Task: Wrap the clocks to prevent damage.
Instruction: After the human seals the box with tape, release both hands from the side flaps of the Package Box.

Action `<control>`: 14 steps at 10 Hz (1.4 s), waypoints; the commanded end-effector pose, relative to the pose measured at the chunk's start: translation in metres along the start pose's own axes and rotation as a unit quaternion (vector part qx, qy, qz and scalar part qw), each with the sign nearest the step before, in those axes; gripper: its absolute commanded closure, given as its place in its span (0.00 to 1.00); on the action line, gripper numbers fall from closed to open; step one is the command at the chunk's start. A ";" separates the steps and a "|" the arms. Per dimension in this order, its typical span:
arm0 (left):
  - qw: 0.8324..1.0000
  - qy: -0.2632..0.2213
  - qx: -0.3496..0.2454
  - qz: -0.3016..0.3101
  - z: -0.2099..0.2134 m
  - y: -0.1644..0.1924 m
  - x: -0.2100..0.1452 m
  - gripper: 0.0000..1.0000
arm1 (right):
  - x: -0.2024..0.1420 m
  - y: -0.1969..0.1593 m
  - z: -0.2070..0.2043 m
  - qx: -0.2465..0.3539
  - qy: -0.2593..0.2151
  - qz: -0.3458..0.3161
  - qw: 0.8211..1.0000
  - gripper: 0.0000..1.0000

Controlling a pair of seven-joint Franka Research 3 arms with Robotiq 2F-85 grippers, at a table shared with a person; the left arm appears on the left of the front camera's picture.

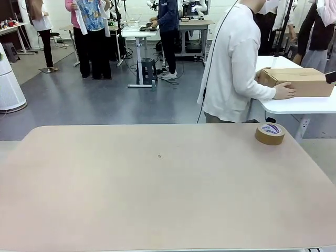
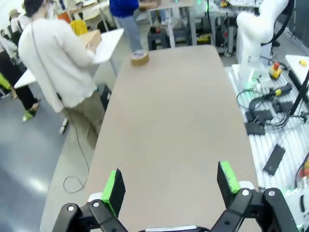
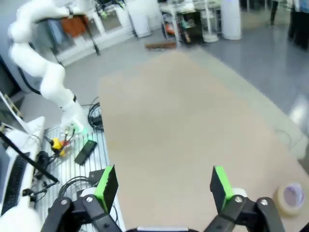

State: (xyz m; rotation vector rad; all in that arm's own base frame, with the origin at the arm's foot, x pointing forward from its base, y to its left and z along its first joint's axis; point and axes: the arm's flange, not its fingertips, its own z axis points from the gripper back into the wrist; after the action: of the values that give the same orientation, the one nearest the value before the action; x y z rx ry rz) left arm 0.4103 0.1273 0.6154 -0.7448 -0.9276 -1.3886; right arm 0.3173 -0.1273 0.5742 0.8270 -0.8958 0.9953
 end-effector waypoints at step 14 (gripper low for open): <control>0.998 -0.026 0.033 0.047 0.059 -0.040 -0.025 0.00 | -0.022 0.031 0.026 0.001 0.020 0.062 0.998 0.00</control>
State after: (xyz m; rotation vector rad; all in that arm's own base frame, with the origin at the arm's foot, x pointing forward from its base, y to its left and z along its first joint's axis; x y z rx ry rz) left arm 0.3671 0.1843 0.6146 -0.7590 -0.9576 -1.2530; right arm 0.2737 -0.1475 0.5703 0.7469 -0.9055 1.1059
